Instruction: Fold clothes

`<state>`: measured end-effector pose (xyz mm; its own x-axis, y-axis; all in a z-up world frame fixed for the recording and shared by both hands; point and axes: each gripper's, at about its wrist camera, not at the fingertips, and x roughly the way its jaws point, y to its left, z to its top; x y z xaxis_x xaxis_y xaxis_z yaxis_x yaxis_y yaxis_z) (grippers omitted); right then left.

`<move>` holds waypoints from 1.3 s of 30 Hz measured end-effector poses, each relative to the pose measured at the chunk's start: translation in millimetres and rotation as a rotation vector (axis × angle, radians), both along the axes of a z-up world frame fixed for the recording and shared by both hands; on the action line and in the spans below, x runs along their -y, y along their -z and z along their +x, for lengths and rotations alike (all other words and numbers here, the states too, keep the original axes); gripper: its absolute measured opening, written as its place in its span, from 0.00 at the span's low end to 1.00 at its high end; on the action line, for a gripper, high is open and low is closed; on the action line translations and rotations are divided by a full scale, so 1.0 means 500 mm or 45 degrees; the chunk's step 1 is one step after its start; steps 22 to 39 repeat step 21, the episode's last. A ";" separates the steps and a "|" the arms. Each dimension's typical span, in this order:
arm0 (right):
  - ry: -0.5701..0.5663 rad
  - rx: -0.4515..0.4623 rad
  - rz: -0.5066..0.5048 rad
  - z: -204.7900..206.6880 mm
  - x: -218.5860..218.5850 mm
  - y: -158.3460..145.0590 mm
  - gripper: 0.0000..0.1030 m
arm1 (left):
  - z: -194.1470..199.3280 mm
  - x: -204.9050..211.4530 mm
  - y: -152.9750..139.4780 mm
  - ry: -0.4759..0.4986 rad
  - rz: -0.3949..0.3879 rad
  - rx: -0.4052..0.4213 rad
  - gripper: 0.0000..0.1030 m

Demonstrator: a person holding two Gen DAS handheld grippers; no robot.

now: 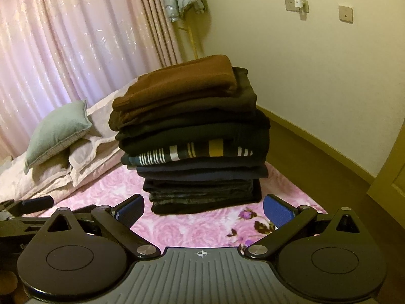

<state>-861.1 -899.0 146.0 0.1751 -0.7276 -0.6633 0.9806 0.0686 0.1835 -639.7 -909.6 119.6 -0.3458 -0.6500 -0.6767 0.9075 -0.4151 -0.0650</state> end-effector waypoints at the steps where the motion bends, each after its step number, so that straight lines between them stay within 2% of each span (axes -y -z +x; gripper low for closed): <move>1: -0.003 -0.005 0.002 0.003 0.000 0.001 1.00 | 0.002 0.000 0.001 -0.003 0.001 -0.001 0.98; 17: -0.024 -0.040 -0.004 0.014 -0.008 0.004 1.00 | 0.012 0.004 0.009 -0.026 0.017 -0.020 0.99; 21: -0.025 -0.041 -0.003 0.014 -0.009 0.003 1.00 | 0.016 0.003 0.012 -0.019 0.037 -0.061 0.99; 39: -0.025 -0.041 -0.003 0.014 -0.009 0.003 1.00 | 0.016 0.003 0.012 -0.019 0.037 -0.061 0.99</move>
